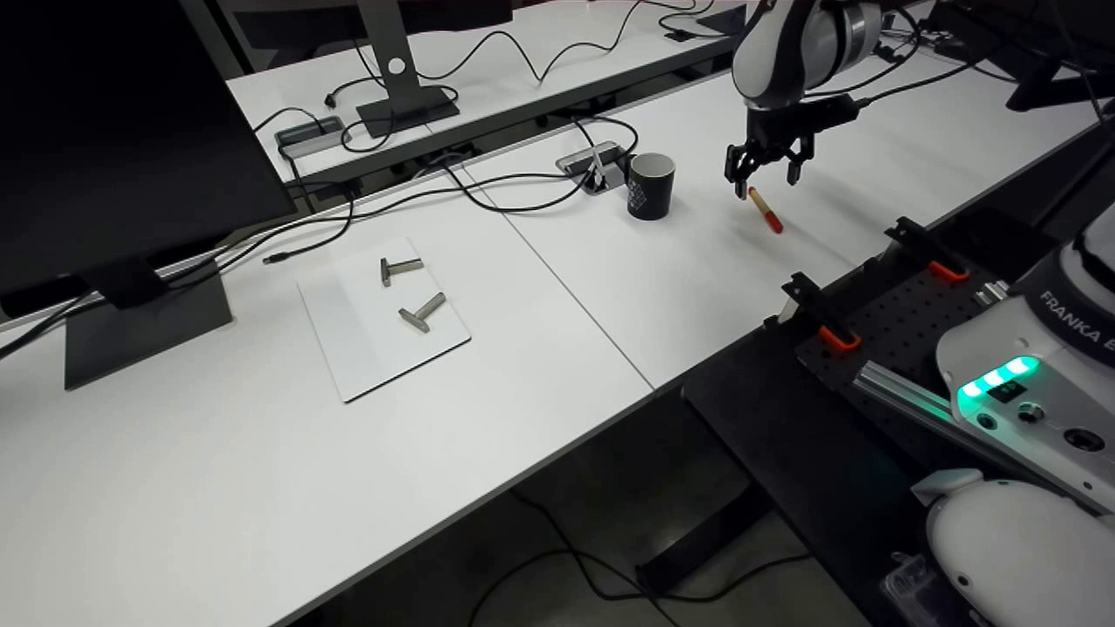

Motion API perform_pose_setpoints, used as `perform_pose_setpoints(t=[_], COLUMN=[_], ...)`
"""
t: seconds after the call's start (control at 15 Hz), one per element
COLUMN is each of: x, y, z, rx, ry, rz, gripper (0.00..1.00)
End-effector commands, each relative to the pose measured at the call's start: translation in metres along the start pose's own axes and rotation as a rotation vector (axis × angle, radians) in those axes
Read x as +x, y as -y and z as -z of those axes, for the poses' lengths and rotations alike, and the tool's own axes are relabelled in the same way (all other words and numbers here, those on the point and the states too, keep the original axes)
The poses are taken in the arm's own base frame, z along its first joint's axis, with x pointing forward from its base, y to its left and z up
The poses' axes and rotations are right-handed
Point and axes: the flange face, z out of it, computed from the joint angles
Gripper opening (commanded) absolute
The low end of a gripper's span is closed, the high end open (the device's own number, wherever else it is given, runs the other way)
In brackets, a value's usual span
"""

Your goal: Put the marker inside the mug.

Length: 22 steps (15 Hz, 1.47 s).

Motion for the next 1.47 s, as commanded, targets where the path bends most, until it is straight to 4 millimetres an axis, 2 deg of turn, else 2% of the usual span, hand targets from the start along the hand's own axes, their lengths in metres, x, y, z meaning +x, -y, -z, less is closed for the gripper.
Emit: perform_pose_setpoints(t=[0.0, 0.67, 1.07, 1.4], x=[0.005, 0.001, 0.014, 0.014], y=[0.003, 0.002, 0.0, 0.0], z=[-0.013, -0.014, -0.013, -0.029], rx=[0.005, -0.006, -0.02, 0.007], ry=[0.001, 0.021, -0.176, -0.184], rz=[0.003, 0.004, 0.003, -0.004], gripper=[1.0, 1.0, 1.0, 1.0])
